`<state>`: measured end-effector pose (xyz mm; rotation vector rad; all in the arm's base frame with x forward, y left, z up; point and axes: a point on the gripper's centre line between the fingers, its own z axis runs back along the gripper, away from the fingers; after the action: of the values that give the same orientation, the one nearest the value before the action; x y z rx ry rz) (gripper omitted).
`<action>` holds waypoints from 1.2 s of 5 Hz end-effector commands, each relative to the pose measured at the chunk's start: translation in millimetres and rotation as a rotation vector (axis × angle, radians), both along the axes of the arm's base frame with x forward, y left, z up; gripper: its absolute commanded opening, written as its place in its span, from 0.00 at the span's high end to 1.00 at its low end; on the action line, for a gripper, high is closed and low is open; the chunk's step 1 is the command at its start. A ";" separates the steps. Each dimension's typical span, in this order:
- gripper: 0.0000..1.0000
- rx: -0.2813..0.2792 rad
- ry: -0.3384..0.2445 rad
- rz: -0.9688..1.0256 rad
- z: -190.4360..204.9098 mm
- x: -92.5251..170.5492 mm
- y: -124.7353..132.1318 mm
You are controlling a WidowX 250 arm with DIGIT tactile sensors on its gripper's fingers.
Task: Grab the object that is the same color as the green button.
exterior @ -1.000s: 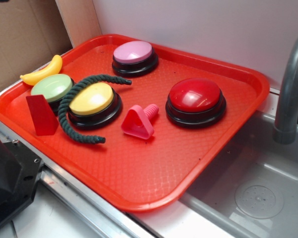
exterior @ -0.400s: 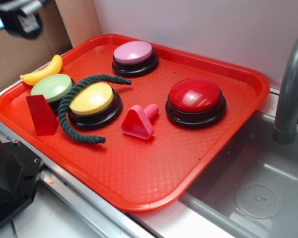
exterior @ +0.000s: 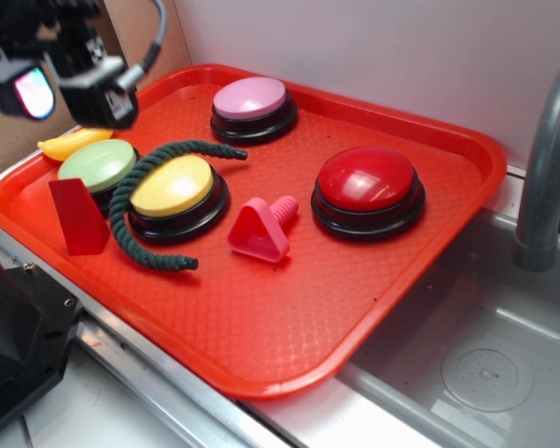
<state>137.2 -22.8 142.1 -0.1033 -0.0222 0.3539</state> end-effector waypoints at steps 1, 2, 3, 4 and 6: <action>0.00 -0.022 -0.078 0.248 -36.0 1.6 17.2; 0.00 0.020 -0.067 0.287 -50.1 3.1 20.4; 0.00 0.046 -0.079 0.334 -70.6 7.4 23.5; 0.00 0.075 -0.067 0.336 -85.2 11.9 26.3; 0.00 0.049 -0.025 0.292 -106.7 15.3 25.8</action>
<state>148.2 1.2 31.7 -0.0528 -0.0490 0.6499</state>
